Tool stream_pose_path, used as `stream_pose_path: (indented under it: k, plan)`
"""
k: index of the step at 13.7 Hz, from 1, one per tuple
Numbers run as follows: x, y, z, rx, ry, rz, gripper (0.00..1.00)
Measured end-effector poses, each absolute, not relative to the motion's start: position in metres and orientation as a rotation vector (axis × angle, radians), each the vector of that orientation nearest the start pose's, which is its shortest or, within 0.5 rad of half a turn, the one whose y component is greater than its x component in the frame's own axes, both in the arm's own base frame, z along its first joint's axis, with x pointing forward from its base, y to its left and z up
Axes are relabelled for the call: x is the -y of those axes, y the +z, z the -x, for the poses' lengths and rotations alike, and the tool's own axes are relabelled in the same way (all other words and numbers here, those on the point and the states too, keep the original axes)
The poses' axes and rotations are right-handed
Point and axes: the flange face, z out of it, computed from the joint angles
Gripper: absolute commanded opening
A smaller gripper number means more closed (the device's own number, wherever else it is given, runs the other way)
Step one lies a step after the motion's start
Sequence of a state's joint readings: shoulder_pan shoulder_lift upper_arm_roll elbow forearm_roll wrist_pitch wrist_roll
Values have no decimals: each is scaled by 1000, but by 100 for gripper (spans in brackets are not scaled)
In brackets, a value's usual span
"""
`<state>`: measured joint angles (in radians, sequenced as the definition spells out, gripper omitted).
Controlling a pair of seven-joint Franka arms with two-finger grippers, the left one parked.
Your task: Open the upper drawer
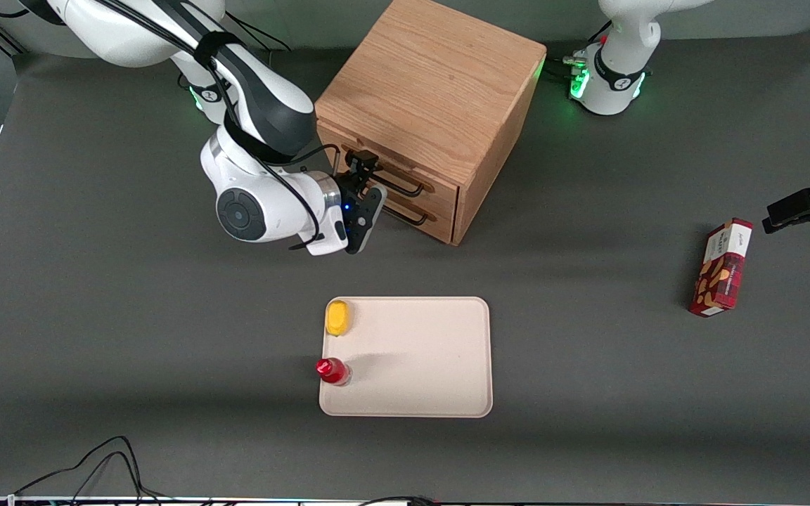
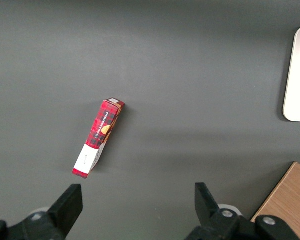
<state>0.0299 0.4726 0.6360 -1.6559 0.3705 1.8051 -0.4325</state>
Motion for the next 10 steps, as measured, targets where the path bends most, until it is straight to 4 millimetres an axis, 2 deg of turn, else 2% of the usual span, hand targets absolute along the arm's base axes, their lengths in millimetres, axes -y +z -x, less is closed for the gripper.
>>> stream_pose_path:
  k: [10]
  plan:
    - [-380,362,-514,1143,374,2275,100]
